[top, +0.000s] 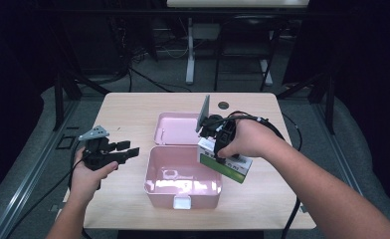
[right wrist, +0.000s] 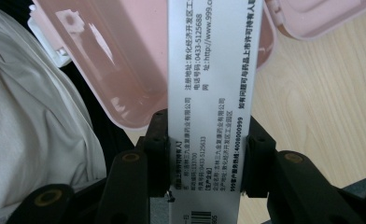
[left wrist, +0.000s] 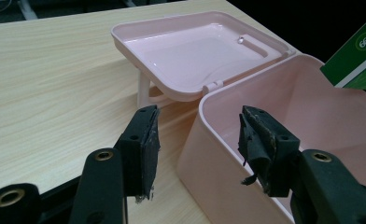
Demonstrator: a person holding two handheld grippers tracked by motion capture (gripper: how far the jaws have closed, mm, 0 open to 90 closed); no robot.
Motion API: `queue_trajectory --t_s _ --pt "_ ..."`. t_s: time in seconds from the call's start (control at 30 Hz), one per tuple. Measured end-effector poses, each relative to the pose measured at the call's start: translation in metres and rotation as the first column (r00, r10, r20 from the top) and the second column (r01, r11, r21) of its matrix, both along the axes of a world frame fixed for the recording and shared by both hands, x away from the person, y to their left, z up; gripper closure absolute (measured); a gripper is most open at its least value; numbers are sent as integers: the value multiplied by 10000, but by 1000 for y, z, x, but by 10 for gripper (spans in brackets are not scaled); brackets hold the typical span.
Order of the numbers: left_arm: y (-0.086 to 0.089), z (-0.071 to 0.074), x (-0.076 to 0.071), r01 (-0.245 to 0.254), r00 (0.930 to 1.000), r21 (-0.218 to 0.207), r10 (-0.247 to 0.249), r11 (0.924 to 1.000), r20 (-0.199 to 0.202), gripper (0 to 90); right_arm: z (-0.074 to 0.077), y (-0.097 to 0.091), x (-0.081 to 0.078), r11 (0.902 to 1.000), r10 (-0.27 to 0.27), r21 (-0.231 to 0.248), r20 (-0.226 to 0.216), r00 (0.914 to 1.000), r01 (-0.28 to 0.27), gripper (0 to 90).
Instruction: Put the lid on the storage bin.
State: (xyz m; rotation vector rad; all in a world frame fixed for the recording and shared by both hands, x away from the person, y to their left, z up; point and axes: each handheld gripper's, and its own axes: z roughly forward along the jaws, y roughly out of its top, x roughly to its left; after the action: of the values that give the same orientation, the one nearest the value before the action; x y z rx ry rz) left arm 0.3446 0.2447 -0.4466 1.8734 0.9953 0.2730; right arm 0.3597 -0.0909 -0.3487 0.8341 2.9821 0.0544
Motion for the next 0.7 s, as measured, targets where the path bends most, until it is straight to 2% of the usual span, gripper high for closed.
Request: queue_trajectory --t_s 0.7 --pt "3 -2 2 -59 10000 -47 59 10000 -53 478 -4 46 -5 9933 1154 -70 -80 9933 -1155 613"
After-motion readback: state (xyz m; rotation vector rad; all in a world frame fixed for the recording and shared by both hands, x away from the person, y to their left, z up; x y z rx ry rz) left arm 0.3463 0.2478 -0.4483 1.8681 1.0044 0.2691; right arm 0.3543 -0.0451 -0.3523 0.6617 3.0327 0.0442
